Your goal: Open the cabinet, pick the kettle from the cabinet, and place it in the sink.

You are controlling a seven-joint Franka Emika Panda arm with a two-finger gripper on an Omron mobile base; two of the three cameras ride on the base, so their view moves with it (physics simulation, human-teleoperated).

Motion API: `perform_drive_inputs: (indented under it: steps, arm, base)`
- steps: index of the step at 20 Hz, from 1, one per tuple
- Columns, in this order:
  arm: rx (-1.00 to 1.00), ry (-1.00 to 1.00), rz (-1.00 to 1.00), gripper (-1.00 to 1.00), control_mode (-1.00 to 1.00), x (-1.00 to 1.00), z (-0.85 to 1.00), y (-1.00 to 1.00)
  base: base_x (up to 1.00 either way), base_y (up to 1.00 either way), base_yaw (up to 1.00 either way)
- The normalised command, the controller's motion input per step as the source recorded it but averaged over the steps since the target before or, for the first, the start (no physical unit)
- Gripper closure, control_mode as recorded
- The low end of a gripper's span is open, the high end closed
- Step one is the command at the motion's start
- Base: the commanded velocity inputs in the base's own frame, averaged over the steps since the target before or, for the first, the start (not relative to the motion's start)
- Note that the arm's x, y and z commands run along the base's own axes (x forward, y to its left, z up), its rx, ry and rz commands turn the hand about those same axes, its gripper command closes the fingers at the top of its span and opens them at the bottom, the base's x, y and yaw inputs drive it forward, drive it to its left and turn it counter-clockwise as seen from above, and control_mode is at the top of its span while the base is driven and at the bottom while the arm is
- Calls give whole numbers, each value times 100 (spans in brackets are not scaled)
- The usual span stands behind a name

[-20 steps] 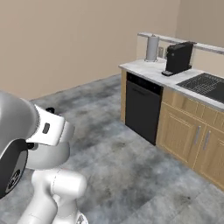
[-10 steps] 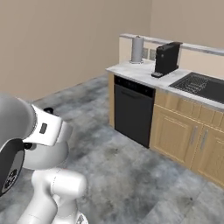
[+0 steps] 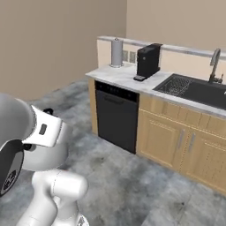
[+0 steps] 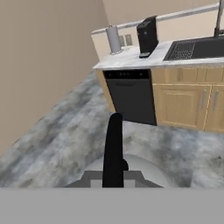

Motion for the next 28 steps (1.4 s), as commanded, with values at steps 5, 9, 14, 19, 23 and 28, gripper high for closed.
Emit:
perform_drive_inputs:
  steps: [5, 9, 14, 19, 23, 28]
  arm:
    - [0, 0, 0, 100, 100, 0, 0, 0]
    - [0, 0, 0, 100, 100, 0, 0, 0]
    - [0, 0, 0, 100, 100, 0, 0, 0]
    - [0, 0, 0, 100, 100, 0, 0, 0]
    - [0, 0, 0, 100, 100, 0, 0, 0]
    - [0, 0, 0, 100, 100, 0, 0, 0]
  base:
    - [50, -18, -38]
    - [60, -4, -37]
    - [79, 29, -28]
    - [77, 19, -22]
    - [66, 8, -23]
    - [49, -4, -20]
